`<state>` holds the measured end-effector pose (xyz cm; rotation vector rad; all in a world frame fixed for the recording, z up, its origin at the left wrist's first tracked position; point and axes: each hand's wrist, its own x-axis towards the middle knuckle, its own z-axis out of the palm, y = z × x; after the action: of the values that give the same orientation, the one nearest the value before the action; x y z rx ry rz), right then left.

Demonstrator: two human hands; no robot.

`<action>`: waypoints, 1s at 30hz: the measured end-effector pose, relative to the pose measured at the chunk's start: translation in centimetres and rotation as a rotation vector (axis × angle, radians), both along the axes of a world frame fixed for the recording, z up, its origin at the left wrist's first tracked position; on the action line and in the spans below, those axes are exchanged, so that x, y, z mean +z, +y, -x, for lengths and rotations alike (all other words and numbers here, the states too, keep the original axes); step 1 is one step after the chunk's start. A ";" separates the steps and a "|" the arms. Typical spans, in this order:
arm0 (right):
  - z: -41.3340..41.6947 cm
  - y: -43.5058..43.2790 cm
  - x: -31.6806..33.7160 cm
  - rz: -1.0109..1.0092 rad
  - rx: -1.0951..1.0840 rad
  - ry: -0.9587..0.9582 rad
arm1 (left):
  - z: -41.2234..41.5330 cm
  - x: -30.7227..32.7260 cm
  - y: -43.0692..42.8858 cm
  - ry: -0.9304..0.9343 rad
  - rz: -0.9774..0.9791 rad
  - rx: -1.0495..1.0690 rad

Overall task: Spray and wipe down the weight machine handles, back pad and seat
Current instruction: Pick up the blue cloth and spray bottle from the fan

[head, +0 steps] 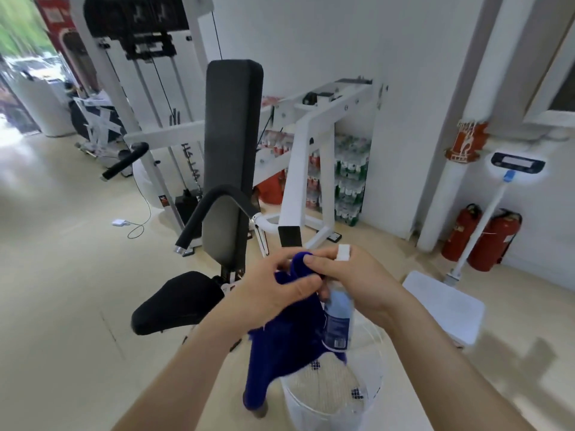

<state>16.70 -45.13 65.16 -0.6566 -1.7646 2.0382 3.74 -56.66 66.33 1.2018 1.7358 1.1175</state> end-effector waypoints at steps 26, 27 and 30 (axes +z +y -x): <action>20.7 -12.4 2.0 0.072 0.225 0.134 | 23.3 4.6 -11.2 -0.252 -0.319 -0.027; 21.4 -12.5 1.4 0.090 0.242 0.137 | 23.9 4.1 -11.2 -0.260 -0.307 -0.032; 23.1 -12.6 -0.4 0.137 0.302 0.131 | 25.4 2.6 -11.1 -0.233 -0.264 -0.114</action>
<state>-6.38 -57.77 64.81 -0.2972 -1.7457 2.3590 -21.63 -67.80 68.95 1.2534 1.3592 1.3887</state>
